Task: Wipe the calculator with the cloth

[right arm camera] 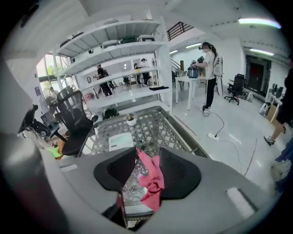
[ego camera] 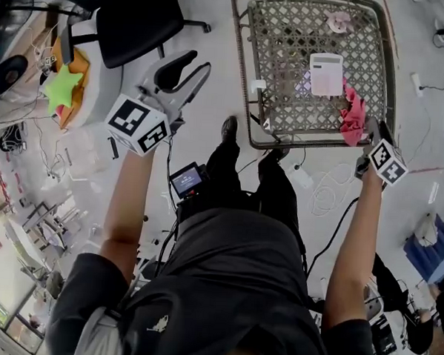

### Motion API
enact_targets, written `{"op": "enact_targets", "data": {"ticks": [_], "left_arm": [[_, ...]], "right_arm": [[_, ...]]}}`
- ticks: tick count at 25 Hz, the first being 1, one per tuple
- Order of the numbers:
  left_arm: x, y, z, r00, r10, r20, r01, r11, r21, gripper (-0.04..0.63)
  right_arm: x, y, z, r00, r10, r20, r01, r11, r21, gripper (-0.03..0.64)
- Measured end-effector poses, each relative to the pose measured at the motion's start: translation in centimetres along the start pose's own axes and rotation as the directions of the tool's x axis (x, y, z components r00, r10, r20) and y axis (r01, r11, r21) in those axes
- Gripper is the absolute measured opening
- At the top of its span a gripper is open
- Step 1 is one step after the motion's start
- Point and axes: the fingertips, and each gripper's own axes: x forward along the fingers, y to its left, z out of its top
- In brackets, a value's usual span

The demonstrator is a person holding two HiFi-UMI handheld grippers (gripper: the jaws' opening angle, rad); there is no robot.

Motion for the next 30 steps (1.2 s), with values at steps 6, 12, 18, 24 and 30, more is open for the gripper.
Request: {"op": "enact_targets", "data": {"ticks": [6, 12, 18, 24, 30], "left_arm": [[-2.0, -0.9, 3.5, 0.998, -0.012, 0.054, 0.011, 1.0, 0.027, 0.178], [-3.7, -2.2, 8.0, 0.991, -0.037, 0.128, 0.03, 0.998, 0.057, 0.178], [-5.5, -3.7, 12.2, 0.98, -0.065, 0.189, 0.046, 0.993, 0.107, 0.178], [-8.1, -5.7, 15.8, 0.963, -0.117, 0.245, 0.079, 0.984, 0.16, 0.178], [-10.0, -6.7, 17.0, 0.948, -0.139, 0.287, 0.085, 0.978, 0.192, 0.178]], "right_arm": [[-8.4, 4.1, 8.4, 0.97, 0.066, 0.235, -0.059, 0.998, -0.036, 0.144], [-17.1, 9.6, 14.9, 0.89, 0.176, 0.421, -0.142, 0.984, -0.11, 0.144], [-24.9, 14.6, 19.1, 0.81, 0.262, 0.525, -0.177, 0.962, -0.207, 0.144], [-32.2, 19.5, 21.5, 0.734, 0.322, 0.597, -0.207, 0.944, -0.255, 0.144], [-33.4, 21.3, 19.8, 0.79, 0.304, 0.533, -0.148, 0.938, -0.314, 0.144]]}}
